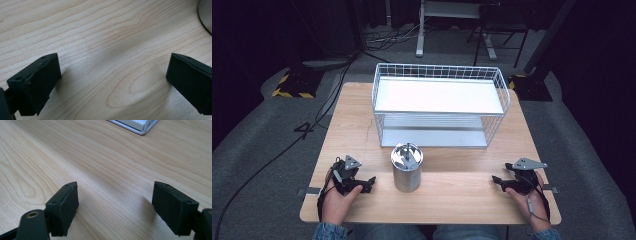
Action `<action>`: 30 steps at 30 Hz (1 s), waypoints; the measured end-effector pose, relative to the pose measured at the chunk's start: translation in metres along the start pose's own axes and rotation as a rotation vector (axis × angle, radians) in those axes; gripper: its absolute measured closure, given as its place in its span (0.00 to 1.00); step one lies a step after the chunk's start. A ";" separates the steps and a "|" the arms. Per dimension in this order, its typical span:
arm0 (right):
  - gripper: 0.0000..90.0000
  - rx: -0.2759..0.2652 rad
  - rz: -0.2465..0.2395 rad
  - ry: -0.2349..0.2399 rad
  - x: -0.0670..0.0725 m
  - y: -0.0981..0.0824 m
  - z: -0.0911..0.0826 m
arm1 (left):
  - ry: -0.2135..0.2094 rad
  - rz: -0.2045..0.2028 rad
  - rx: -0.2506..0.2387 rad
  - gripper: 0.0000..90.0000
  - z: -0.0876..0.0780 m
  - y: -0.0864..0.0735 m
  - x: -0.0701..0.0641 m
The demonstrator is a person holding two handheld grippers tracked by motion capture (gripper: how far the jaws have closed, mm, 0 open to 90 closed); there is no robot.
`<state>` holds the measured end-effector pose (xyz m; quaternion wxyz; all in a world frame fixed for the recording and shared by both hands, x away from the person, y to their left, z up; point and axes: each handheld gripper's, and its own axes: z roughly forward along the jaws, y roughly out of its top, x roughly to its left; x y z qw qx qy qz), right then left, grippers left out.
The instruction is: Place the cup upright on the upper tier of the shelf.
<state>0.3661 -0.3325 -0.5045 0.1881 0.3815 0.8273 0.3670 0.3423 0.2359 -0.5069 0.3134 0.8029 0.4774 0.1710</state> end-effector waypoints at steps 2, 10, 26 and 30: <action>0.23 0.003 0.010 0.000 0.000 0.000 0.000 | 0.000 0.000 0.000 0.00 0.000 0.000 0.000; 0.23 -0.018 -0.042 -0.038 0.002 -0.001 -0.002 | -0.004 -0.003 0.001 0.04 -0.002 0.001 -0.001; 0.23 0.001 0.005 -0.008 -0.005 0.000 0.000 | -0.092 0.053 -0.178 0.17 -0.044 0.013 -0.008; 0.23 0.000 0.002 -0.013 -0.004 0.000 0.001 | -0.131 0.062 -0.232 0.17 -0.053 0.017 -0.013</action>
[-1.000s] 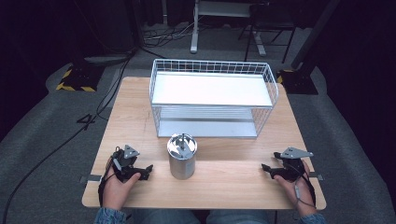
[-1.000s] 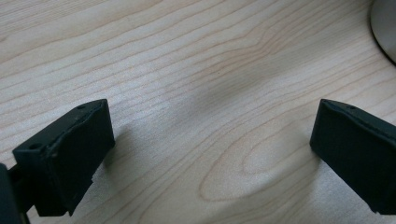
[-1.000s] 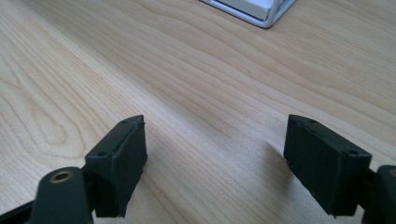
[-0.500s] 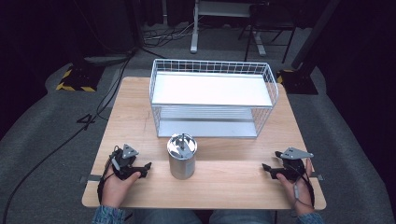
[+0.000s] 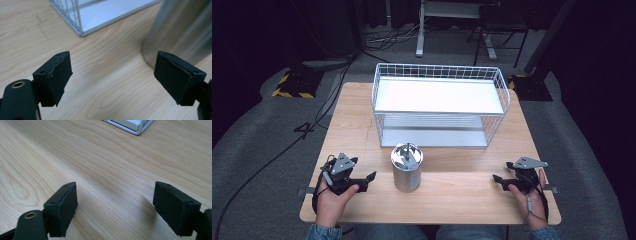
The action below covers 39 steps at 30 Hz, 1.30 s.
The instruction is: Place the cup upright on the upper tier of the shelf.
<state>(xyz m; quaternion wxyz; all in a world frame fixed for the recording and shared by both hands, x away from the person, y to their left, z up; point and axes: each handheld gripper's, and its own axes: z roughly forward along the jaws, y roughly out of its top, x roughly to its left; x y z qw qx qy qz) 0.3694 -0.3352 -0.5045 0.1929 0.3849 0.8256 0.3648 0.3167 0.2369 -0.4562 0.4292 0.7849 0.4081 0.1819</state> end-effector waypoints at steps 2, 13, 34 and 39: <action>0.23 0.000 0.000 0.002 0.000 0.000 0.000 | -0.026 0.004 -0.025 0.17 -0.002 0.003 -0.003; 0.23 -0.002 -0.006 -0.005 0.001 0.000 0.000 | -0.116 0.038 -0.091 0.17 -0.008 0.017 -0.017; 0.23 0.004 0.013 0.002 -0.001 0.000 0.000 | -0.264 0.112 -0.125 0.17 0.006 0.045 -0.044; 0.23 0.003 0.015 0.004 -0.001 0.000 0.000 | -0.310 0.100 -0.136 0.16 0.014 0.046 -0.046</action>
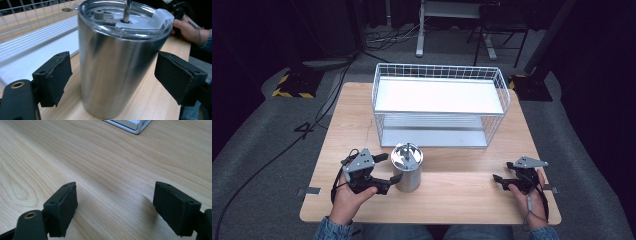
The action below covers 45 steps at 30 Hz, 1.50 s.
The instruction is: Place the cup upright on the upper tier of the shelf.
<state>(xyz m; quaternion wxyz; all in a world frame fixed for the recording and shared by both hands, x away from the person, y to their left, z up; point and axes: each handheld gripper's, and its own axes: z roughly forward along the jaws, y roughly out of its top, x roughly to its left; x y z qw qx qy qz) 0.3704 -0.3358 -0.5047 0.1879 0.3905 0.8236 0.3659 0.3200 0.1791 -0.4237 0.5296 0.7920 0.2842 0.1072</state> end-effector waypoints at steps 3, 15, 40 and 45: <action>0.23 0.000 -0.002 -0.006 0.001 0.000 0.000 | -0.022 0.005 -0.005 0.16 0.006 0.001 0.000; 0.23 -0.001 0.006 -0.022 0.000 0.000 0.000 | -0.013 -0.007 -0.015 0.02 0.033 0.002 -0.002; 0.24 -0.006 0.015 -0.057 0.001 0.000 -0.001 | 0.002 0.022 -0.047 0.00 0.061 0.002 -0.004; 0.24 -0.008 0.012 -0.059 0.001 0.000 -0.001 | 0.015 0.022 -0.053 0.01 0.063 0.000 -0.006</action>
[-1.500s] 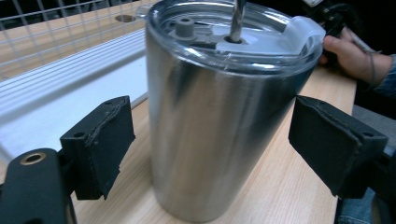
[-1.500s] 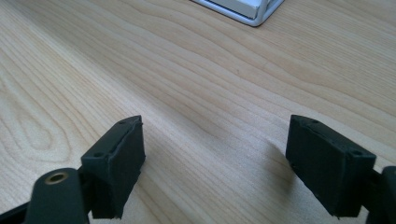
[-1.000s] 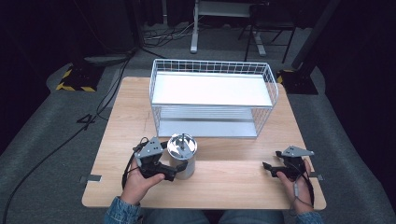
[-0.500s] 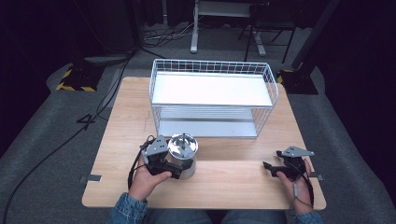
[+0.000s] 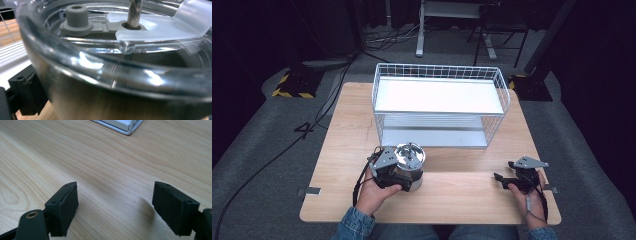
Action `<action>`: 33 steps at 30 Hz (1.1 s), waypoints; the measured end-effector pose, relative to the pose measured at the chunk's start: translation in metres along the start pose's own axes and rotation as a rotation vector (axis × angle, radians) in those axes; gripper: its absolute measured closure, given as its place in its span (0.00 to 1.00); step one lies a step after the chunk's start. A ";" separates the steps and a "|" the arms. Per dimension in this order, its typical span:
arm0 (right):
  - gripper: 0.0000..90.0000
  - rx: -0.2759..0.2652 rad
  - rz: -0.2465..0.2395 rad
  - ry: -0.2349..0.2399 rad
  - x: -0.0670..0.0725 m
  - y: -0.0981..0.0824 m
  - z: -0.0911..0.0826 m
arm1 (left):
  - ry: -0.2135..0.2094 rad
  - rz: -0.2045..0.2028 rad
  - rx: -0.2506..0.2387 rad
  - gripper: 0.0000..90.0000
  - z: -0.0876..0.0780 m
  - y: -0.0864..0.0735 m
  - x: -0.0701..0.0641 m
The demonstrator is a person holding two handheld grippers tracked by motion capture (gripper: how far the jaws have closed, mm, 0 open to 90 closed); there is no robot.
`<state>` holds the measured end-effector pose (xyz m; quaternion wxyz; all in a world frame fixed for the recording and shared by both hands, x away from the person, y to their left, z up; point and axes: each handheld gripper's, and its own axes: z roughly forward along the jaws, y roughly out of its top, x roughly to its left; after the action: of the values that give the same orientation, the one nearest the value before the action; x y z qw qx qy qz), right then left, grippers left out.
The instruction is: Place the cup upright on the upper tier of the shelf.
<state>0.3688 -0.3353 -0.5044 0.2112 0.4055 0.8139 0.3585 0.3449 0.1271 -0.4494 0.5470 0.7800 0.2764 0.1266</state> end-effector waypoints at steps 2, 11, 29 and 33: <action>0.24 0.000 -0.001 -0.001 0.000 0.000 0.000 | 0.005 0.008 0.003 0.02 0.000 0.000 -0.001; 0.27 0.005 0.020 0.021 -0.002 0.000 0.000 | 0.011 0.023 0.018 0.03 -0.002 0.002 -0.002; 0.27 0.010 0.031 0.041 -0.003 0.000 0.001 | -0.003 0.020 0.046 0.04 -0.011 0.023 -0.003; 0.27 0.010 0.031 0.042 -0.003 0.000 0.001 | -0.012 0.039 0.037 0.04 -0.016 0.035 -0.005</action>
<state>0.3711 -0.3376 -0.5046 0.1866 0.4116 0.8135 0.3661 0.3429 0.1281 -0.4107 0.5315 0.7960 0.2603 0.1273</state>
